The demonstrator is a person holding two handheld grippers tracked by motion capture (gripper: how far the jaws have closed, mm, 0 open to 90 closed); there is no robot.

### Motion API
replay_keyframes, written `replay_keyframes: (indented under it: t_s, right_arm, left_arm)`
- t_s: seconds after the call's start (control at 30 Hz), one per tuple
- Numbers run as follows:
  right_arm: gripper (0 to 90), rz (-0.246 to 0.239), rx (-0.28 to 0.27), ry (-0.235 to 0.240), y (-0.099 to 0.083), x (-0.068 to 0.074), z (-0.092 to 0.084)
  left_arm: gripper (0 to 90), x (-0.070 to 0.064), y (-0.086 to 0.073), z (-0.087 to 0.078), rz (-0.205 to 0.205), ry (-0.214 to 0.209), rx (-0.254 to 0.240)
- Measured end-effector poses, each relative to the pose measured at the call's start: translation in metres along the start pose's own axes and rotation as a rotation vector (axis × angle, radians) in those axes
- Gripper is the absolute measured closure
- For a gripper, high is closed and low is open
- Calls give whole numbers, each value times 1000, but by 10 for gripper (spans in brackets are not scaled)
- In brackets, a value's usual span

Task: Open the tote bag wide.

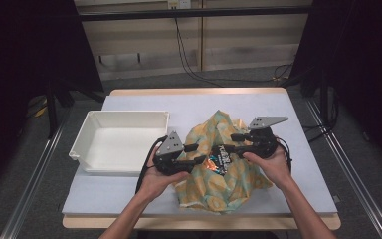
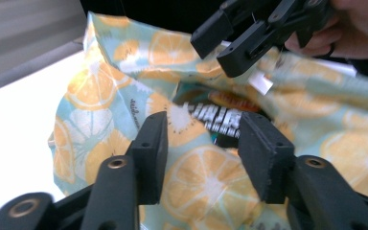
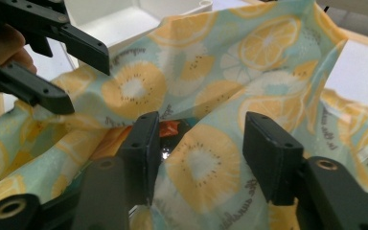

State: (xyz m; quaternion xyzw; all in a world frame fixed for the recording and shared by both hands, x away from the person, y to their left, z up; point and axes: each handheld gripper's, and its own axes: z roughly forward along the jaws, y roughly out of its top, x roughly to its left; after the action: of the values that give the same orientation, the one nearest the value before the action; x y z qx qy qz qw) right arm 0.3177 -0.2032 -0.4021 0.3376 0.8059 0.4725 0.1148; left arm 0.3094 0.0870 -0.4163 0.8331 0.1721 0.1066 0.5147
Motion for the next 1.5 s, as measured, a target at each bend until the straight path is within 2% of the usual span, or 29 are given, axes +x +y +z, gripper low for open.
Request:
replay_keyframes:
  t_s: [0.07,0.1,0.17,0.27,0.33,0.37,0.43,0.5,0.57,0.6,0.63,0.67,0.7,0.73,0.77,0.83,0.97,1.07,1.13,1.2,1.23,1.3,1.4,1.43,1.47,1.5]
  right_arm:
    - [453,-7,15,-15,-3,1,4]
    - [448,-6,19,-13,-4,1,6]
    - [434,-13,32,-21,-7,2,9]
    - [418,-13,49,-17,-11,2,13]
    - [417,-12,51,-10,-13,3,15]
    - [414,-13,53,-13,-14,3,16]
    - [413,-18,61,-12,-16,3,19]
    - [415,-22,74,-14,-18,4,22]
    - [415,-24,76,-13,-20,4,23]
    - [414,-28,80,-14,-21,4,24]
    - [413,-41,86,-12,-21,6,25]
    - [411,-41,86,-12,-21,6,25]
    - [417,-47,93,-17,-22,7,26]
    - [417,-47,93,-17,-22,7,26]
    - [428,-48,94,-17,-22,7,27]
    - [464,-47,96,-25,-23,7,26]
    - [549,-31,92,-38,-29,2,22]
    - [684,-23,96,-41,-33,-1,17]
    - [797,-31,105,-44,-34,-1,15]
    - [900,-37,105,-52,-34,0,11]
    - [900,-35,98,-47,-34,-1,9]
    - [900,-26,70,-44,-34,-2,2]
    - [900,8,1,-10,-33,-6,-13]
    - [900,28,-48,-10,-33,-10,-26]
    - [900,28,-48,-10,-33,-10,-26]
    - [900,49,-99,-10,-33,-15,-39]
  left_arm:
    - [457,0,-6,3,4,15,22]
    - [431,0,-8,5,-11,7,21]
    - [393,0,-13,6,-14,4,33]
    - [327,-2,-15,10,-8,-26,52]
    - [291,-3,-16,14,-6,-32,71]
    - [280,-4,-17,16,0,-38,91]
    - [280,-5,-20,19,22,-15,124]
    - [332,-5,-22,20,2,6,125]
    - [425,-1,-23,18,-6,17,129]
    - [482,0,-23,17,-18,25,123]
    - [622,1,-23,14,-11,37,133]
    - [622,3,-24,14,-19,31,114]
    - [748,4,-24,12,-26,28,110]
    - [748,5,-24,10,-36,29,102]
    - [804,7,-24,8,-49,10,86]
    - [872,11,-21,0,-63,-1,50]
    - [883,17,-16,-16,-111,-7,-23]
    - [885,21,-14,-27,-142,-11,-74]
    - [884,25,-15,-33,-159,-14,-89]
    - [884,29,-16,-39,-158,2,-88]
    - [884,31,-17,-42,-162,6,-88]
    - [884,37,-18,-50,-177,21,-94]
    - [884,44,-20,-57,-178,30,-84]
    - [882,46,-21,-59,-184,35,-82]
    - [882,48,-23,-61,-186,33,-80]
    - [882,50,-24,-62,-189,33,-80]
